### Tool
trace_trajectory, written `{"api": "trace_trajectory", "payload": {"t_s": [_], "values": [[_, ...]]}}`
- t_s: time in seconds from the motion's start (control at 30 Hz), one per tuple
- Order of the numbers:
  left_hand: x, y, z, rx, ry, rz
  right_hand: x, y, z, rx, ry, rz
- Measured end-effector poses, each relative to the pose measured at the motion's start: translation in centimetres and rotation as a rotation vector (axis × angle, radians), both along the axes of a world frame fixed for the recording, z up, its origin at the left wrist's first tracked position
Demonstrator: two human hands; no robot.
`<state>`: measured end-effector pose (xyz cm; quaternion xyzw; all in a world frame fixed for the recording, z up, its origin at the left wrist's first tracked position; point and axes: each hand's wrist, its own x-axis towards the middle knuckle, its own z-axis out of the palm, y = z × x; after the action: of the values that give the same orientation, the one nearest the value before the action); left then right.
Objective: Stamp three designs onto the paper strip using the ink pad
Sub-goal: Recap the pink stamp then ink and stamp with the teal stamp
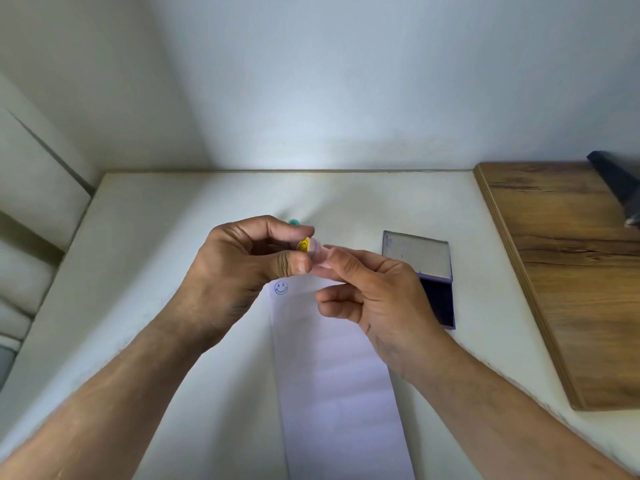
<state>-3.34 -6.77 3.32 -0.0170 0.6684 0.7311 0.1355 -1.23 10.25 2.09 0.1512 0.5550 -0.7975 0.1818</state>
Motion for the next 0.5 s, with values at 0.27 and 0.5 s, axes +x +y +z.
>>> {"api": "trace_trajectory", "payload": {"t_s": [0.27,0.5], "values": [[0.37,0.35,0.32,-0.097,0.060,0.012,0.11,-0.23,-0.24,-0.245,-0.129,-0.035],[0.08,-0.34,0.32,-0.223,-0.028,0.134,-0.82,-0.83,-0.49,-0.231,-0.135,-0.205]]}}
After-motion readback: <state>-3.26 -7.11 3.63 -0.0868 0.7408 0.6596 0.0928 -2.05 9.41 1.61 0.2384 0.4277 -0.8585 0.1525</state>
